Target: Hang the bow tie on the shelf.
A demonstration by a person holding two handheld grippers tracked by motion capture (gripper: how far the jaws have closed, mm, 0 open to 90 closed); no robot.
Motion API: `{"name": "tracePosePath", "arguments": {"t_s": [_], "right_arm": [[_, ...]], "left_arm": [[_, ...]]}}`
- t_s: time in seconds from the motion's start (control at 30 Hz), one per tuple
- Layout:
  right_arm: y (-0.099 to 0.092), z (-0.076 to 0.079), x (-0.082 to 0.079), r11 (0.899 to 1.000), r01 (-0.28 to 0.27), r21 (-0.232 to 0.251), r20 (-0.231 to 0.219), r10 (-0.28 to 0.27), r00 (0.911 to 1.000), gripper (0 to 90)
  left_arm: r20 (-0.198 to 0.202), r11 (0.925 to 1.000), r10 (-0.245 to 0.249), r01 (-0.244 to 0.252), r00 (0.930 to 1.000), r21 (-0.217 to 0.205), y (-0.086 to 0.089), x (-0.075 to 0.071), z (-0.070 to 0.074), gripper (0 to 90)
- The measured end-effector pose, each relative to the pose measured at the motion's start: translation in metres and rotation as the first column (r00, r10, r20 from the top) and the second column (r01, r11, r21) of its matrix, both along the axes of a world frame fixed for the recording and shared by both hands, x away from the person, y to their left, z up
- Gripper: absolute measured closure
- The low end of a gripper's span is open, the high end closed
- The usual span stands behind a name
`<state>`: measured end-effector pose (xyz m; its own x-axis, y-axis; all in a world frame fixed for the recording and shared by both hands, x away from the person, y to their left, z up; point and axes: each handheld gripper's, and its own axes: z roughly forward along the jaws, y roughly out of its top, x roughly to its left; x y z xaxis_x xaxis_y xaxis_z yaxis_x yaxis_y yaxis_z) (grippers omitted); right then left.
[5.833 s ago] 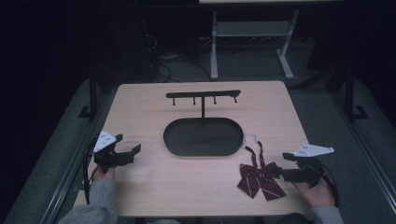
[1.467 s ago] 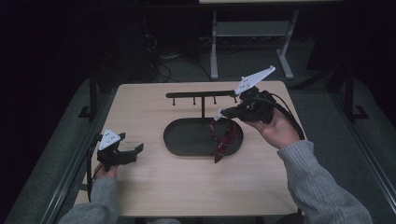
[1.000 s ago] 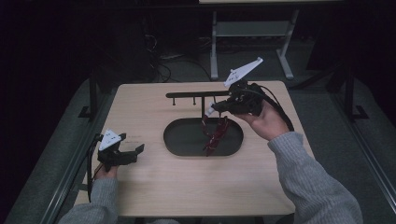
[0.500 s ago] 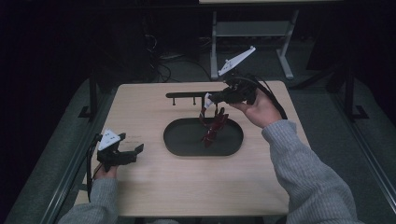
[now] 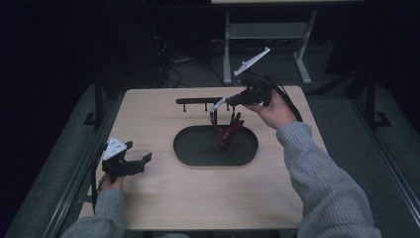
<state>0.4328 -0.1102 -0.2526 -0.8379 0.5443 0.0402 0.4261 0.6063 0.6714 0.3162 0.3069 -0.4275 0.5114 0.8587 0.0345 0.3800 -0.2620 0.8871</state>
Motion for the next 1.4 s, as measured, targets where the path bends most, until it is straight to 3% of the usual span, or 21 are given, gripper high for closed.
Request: {"name": "tracePosePath", "arguments": {"t_s": [0.37,0.73,1.4], "right_arm": [[-0.003,-0.016,0.019,0.998,0.05,-0.041,-0.043,-0.052,0.9977,88.0],[-0.006,-0.033,0.032,0.991,0.108,-0.074,-0.092,-0.115,0.9891,87.6],[-0.01,-0.044,0.032,0.993,0.106,-0.06,-0.122,-0.112,0.9861,84.3]], "left_arm": [[-0.004,1.0,-0.001,0.001,1.0,0.002,0.0,0.0,0.0,13.0],[-0.001,1.0,-0.005,0.005,1.0,0.009,0.0,-0.001,0.0,13.0],[-0.006,0.9999,-0.005,0.005,1.0,0.01,0.0,-0.002,0.001,13.0]]}}
